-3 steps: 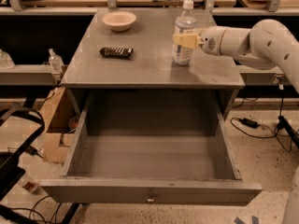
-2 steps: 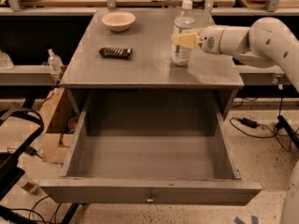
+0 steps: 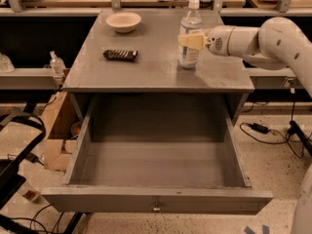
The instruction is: Pick blue plastic bottle from top drawer and place on counter
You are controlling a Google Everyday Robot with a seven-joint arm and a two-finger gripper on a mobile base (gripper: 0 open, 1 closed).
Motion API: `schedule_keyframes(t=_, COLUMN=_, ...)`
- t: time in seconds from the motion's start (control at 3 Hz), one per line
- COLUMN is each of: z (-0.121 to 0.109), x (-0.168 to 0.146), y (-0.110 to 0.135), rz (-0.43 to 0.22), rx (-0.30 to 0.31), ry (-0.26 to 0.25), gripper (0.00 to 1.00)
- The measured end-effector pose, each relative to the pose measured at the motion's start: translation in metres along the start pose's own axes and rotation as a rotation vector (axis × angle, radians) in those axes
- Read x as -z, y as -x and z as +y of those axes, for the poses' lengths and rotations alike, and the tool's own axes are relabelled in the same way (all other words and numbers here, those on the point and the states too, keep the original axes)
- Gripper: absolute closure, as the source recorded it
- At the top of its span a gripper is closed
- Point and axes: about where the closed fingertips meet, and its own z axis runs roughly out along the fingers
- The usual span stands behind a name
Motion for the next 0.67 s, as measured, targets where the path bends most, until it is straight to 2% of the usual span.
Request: schedule_keyframes(t=0.67, z=0.0001, x=0.0, y=0.0003, rz=0.0, rx=0.0, ry=0.0, gripper=0.04)
